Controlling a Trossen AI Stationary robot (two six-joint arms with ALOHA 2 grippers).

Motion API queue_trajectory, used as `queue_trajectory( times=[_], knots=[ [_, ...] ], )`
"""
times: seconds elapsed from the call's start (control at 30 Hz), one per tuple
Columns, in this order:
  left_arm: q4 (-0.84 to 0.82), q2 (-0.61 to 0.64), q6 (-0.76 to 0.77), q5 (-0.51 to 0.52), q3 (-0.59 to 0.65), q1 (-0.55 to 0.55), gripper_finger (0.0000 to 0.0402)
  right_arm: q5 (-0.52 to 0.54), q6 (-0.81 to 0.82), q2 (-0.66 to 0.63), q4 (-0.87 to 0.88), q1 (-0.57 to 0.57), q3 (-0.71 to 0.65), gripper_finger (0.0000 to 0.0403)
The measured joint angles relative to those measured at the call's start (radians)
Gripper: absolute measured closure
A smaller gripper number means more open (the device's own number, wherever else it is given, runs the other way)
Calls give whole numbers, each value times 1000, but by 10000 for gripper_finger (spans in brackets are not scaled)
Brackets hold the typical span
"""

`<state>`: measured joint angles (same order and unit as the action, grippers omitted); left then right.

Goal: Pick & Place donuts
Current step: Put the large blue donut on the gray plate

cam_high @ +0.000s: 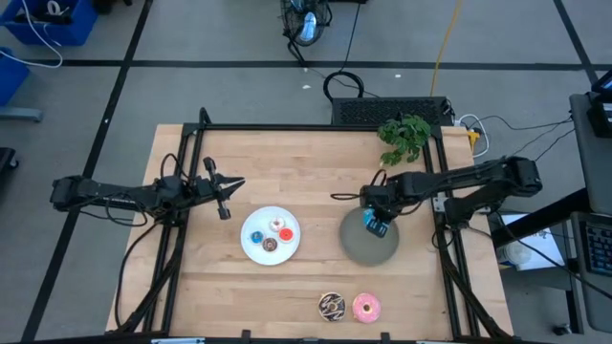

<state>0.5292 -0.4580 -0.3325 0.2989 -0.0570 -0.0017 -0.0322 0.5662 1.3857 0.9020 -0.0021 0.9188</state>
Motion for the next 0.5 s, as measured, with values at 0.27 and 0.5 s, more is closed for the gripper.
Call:
queue_trajectory(
  times=[0.27,0.5],
  knots=[
    [15,0,-6,-2,0,0,362,-25,-12,41,-39,1,-39,395],
    [15,0,-6,-19,0,0,362,-25,-31,82,-54,0,-46,394]
  ],
)
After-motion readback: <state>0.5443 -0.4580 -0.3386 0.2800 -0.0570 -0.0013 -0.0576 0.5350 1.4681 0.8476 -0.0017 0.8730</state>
